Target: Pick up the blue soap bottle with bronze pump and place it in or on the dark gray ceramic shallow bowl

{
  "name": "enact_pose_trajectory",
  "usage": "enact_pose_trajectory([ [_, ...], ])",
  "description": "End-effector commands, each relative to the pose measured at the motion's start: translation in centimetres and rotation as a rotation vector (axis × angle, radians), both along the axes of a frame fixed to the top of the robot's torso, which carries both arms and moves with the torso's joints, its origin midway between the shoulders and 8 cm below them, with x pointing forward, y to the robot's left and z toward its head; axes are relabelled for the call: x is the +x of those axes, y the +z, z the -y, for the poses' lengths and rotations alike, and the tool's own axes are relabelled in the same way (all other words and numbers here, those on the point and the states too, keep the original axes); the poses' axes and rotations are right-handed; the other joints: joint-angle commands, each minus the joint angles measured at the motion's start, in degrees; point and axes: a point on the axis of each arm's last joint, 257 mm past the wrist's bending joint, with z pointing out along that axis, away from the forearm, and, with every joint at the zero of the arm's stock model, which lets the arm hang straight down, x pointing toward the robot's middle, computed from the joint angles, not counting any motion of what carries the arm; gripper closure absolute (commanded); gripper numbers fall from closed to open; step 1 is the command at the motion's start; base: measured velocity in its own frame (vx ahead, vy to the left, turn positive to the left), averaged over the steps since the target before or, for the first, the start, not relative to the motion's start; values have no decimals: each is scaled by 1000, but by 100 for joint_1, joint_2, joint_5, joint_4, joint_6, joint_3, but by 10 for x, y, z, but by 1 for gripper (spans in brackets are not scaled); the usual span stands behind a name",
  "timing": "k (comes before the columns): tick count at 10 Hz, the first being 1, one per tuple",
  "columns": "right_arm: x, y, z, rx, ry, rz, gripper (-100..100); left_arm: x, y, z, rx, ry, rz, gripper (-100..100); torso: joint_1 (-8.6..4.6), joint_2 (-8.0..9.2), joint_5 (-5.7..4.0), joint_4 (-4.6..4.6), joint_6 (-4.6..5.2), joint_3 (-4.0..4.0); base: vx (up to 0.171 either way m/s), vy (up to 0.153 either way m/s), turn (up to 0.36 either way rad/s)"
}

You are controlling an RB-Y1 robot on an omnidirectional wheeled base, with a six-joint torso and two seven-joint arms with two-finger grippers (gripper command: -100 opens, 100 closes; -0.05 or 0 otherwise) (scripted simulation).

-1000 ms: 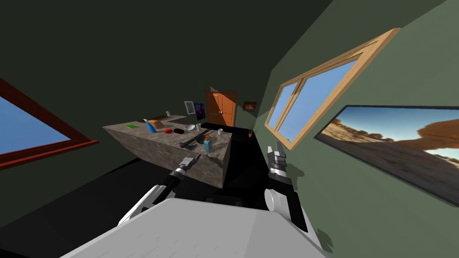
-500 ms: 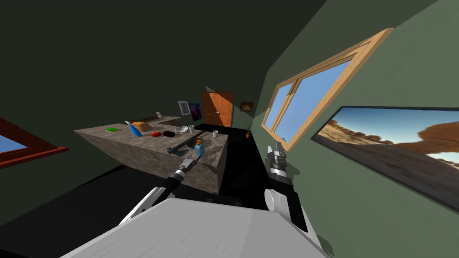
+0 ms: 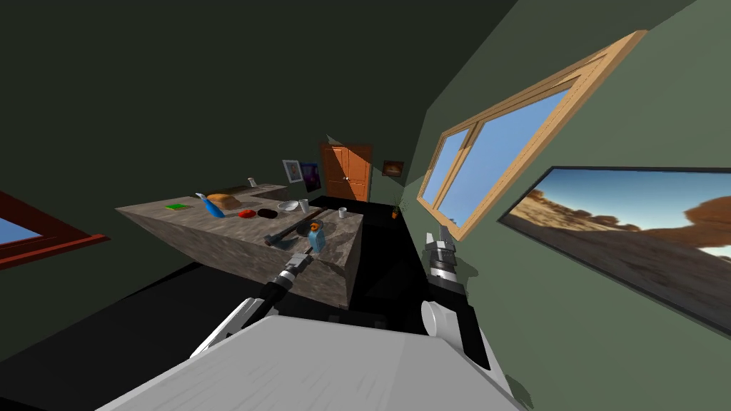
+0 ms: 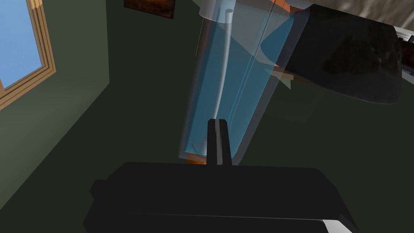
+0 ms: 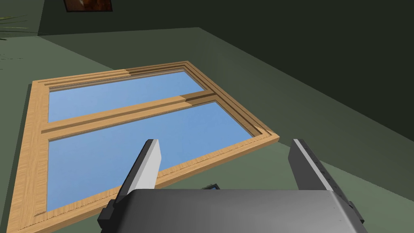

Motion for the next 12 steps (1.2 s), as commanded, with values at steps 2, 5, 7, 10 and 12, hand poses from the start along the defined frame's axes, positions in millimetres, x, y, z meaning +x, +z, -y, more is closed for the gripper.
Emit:
enact_pose_trajectory([
  [2,0,0,0,0,0,0,0,0,0,0,0,0,0,100,0,0,0,0,0,0,0,0,0],
  [5,0,0,0,0,0,0,0,-8,-16,10,42,-8,-33,-100,-23,20,-3,3,-4,10,-61,-70,136],
  [7,0,0,0,0,0,0,0,-10,-10,8,29,-2,-35,-100,-70,42,-14,9,-1,24,-86,-154,46],
  [10,0,0,0,0,0,0,0,-5,13,-5,6,4,-6,-100,33,-14,5,-1,2,-7,52,92,-153],
  [12,0,0,0,0,0,0,0,-4,18,-7,4,6,1,-100,66,-48,13,-9,3,-27,103,129,-116],
])
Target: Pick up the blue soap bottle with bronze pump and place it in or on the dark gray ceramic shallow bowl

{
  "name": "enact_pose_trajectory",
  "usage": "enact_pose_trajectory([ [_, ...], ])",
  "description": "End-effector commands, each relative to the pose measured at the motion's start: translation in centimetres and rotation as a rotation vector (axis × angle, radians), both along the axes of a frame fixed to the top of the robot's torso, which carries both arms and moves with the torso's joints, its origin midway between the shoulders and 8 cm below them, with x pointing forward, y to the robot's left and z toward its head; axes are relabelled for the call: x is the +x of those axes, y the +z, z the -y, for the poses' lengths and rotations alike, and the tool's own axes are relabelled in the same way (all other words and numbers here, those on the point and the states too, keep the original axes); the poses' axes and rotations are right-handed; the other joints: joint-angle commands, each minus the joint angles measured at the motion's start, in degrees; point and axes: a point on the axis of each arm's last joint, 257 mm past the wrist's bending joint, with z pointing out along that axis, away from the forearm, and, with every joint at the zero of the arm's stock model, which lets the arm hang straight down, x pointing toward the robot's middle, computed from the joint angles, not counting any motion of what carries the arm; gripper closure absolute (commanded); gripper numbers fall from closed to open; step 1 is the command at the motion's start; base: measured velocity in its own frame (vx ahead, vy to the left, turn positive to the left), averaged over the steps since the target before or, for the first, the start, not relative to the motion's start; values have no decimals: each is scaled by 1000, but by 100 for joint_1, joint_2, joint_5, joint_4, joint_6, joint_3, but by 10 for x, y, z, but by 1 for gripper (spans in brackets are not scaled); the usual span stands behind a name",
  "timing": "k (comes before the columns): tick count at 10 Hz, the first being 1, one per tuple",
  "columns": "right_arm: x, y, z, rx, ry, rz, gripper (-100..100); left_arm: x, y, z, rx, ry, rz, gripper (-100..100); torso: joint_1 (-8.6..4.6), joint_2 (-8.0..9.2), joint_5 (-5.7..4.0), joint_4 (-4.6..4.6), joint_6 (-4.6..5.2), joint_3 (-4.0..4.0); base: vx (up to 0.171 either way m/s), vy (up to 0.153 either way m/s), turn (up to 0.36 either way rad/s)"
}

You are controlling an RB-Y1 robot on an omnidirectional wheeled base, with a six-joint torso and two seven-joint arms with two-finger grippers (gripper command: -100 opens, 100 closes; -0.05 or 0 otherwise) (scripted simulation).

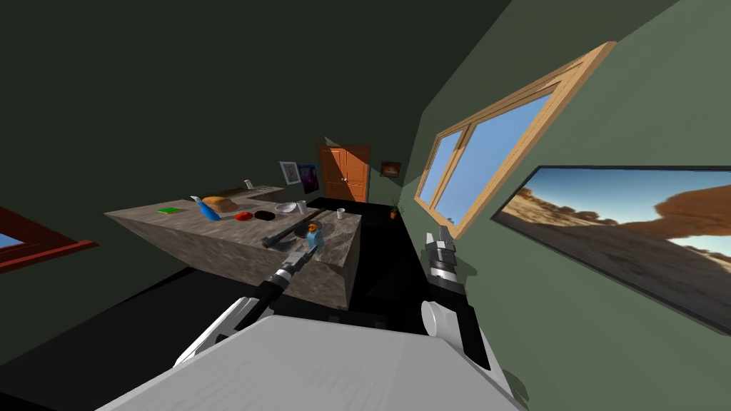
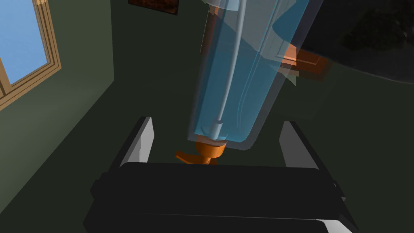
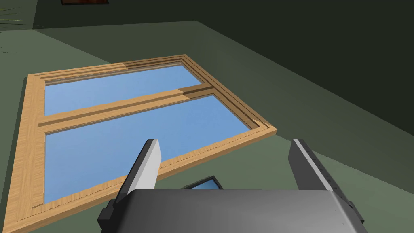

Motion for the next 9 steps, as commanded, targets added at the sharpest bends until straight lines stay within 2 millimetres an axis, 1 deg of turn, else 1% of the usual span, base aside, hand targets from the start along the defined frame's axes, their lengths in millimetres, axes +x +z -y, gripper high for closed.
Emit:
enact_pose_trajectory([
  [1,0,0,0,0,0,0,0,0,0,0,0,0,0,0,0,0,0,0,0,0,10,16,6],
  [2,0,0,0,0,0,0,0,8,2,-10,1,32,1,-100,-25,17,-6,4,1,10,-19,11,-230],
  [5,0,0,0,0,0,0,0,17,5,-23,0,71,2,-100,-37,42,-10,10,2,25,-39,6,-148],
  [6,0,0,0,0,0,0,0,16,4,-19,1,59,3,-100,-38,44,-10,11,3,26,-18,4,-30],
  [7,0,0,0,0,0,0,0,16,4,-20,1,62,2,100,-38,39,-10,10,-1,23,-3,3,14],
  [9,0,0,0,0,0,0,0,16,4,-20,5,63,2,100,-38,32,-5,8,1,20,0,0,0],
])
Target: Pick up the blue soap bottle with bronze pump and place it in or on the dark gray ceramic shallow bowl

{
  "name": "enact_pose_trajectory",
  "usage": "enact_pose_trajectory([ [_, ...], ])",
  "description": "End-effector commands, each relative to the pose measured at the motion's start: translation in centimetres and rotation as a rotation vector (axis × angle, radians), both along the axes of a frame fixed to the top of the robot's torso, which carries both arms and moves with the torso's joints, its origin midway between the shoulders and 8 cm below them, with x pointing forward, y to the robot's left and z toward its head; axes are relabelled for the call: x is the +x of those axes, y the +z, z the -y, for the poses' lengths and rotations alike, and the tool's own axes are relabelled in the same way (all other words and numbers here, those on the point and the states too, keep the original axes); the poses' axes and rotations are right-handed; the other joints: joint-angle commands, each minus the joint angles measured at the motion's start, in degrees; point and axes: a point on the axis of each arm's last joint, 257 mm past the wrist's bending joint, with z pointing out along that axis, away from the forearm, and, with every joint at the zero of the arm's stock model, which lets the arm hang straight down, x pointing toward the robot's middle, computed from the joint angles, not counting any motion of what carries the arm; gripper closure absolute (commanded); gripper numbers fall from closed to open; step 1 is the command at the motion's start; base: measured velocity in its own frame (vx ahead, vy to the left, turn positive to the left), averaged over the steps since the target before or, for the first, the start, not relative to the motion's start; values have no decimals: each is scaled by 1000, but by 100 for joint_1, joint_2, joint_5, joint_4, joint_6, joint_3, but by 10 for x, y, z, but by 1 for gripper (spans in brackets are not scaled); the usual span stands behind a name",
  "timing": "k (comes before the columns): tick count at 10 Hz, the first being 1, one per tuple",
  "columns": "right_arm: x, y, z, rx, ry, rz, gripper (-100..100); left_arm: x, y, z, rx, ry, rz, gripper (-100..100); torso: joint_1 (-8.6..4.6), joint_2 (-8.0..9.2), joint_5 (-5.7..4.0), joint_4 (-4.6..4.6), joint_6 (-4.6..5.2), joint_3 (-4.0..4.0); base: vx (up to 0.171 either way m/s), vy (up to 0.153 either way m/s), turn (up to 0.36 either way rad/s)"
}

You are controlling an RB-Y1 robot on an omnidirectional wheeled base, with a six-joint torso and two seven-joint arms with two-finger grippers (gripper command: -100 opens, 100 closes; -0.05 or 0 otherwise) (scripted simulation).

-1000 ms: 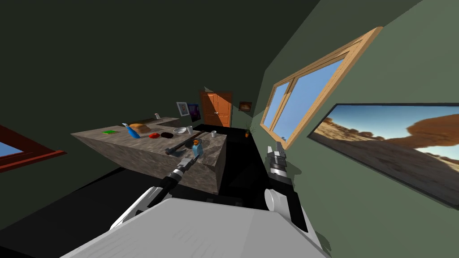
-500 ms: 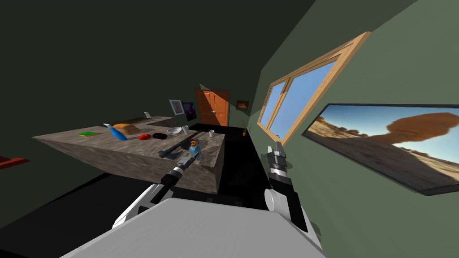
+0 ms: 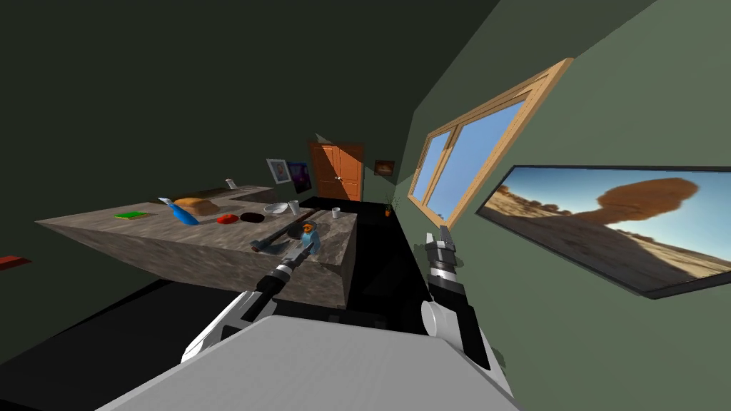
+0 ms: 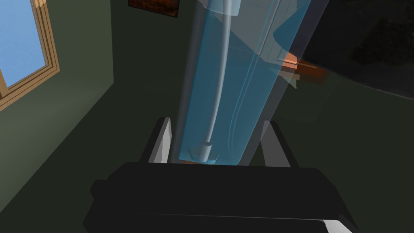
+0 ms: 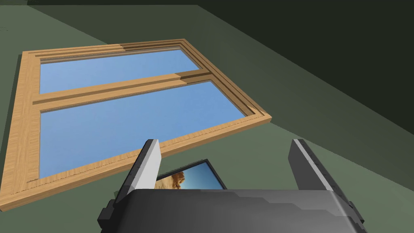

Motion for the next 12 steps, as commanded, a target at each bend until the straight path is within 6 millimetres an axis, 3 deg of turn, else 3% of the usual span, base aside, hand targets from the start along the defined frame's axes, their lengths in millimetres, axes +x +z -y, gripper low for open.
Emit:
enact_pose_trajectory([
  [1,0,0,0,0,0,0,0,0,0,0,0,0,0,100,0,0,0,0,0,0,0,0,0],
  [2,0,0,0,0,0,0,0,0,0,0,-1,0,0,100,-1,0,-1,0,0,0,0,0,0],
  [3,0,0,0,0,0,0,0,0,0,0,-2,0,0,0,-2,0,-3,1,0,0,0,0,0],
  [4,0,0,0,0,0,0,0,-7,-1,8,-3,-23,-1,100,-3,0,-3,1,0,1,32,-2,216],
  [6,0,0,0,0,0,0,0,-9,-2,12,-3,-33,0,100,-2,-10,-3,-4,-13,-6,43,-6,176],
  [7,0,0,0,0,0,0,0,-9,-2,13,-3,-36,0,0,-2,-9,-2,-4,-3,-7,0,0,0],
  [8,0,0,0,0,0,0,0,-14,-8,10,1,-31,-16,100,0,-7,-1,-3,-3,-5,-104,-3,31],
  [12,0,0,0,0,0,0,0,-22,-16,-5,25,-8,-56,100,42,119,53,-45,-55,34,-200,0,15],
])
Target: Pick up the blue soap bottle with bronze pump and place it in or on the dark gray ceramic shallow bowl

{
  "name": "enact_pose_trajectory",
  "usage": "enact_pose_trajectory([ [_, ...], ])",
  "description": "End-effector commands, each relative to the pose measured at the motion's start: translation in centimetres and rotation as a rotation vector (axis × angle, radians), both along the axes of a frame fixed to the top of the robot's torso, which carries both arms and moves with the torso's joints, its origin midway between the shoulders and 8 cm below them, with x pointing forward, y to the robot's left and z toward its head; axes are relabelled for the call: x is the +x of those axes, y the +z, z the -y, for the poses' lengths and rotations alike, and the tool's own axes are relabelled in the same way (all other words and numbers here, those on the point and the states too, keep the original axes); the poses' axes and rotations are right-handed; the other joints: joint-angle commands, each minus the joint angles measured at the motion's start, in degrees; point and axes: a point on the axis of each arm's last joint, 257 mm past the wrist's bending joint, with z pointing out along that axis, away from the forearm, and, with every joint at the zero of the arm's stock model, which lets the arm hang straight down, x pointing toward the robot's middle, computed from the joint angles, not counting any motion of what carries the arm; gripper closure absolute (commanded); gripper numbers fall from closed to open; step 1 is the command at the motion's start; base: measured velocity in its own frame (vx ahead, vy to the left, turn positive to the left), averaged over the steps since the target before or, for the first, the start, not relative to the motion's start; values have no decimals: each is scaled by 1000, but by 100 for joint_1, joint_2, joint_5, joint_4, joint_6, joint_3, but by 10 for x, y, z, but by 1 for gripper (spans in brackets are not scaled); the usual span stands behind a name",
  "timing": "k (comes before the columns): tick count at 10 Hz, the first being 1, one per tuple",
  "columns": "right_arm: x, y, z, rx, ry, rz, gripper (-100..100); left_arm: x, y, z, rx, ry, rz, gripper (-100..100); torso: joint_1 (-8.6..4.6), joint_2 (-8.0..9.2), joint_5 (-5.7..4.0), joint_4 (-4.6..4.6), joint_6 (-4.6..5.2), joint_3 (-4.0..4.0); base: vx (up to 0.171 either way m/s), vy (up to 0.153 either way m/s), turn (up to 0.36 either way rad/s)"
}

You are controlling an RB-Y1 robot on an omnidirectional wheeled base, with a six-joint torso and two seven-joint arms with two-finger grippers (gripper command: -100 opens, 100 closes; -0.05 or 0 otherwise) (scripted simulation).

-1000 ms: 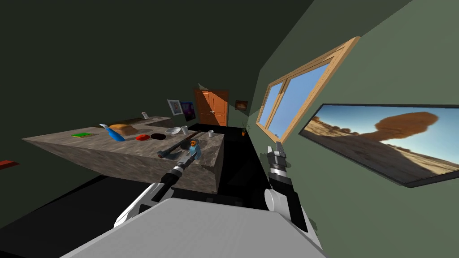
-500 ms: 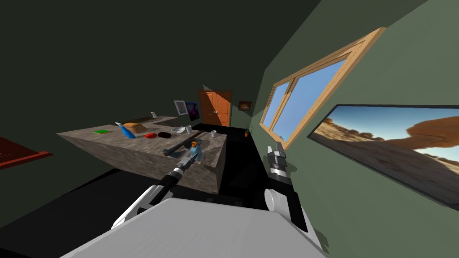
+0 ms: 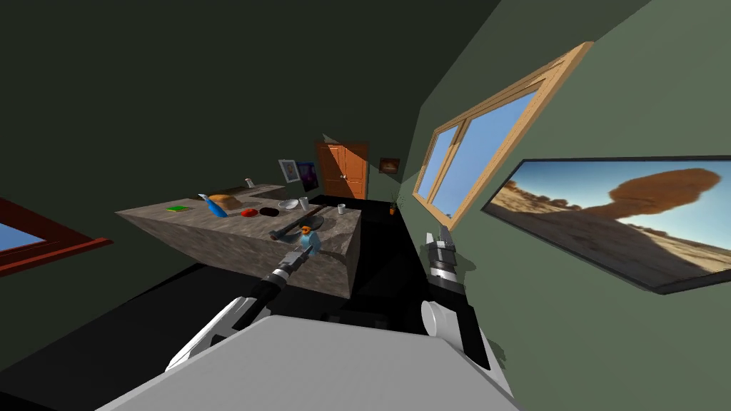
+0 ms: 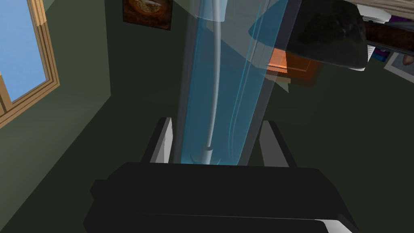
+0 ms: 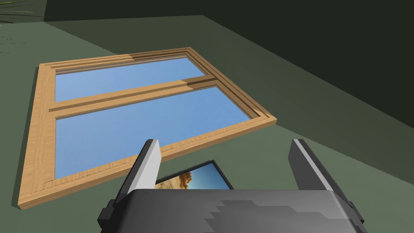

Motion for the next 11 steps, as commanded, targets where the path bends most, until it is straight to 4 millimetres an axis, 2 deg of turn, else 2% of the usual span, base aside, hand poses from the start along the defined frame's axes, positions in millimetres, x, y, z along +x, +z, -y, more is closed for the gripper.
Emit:
enact_pose_trajectory([
  [1,0,0,0,0,0,0,0,-6,-7,-15,15,25,-34,100,0,0,0,0,0,0,-187,6,-64],
  [4,0,0,0,0,0,0,0,-3,-2,-35,36,54,-54,100,30,-41,3,-7,-4,-22,-87,44,-91],
  [11,0,0,0,0,0,-1,0,8,21,-74,72,120,-68,100,25,-100,2,-15,1,-54,7,48,-97],
])
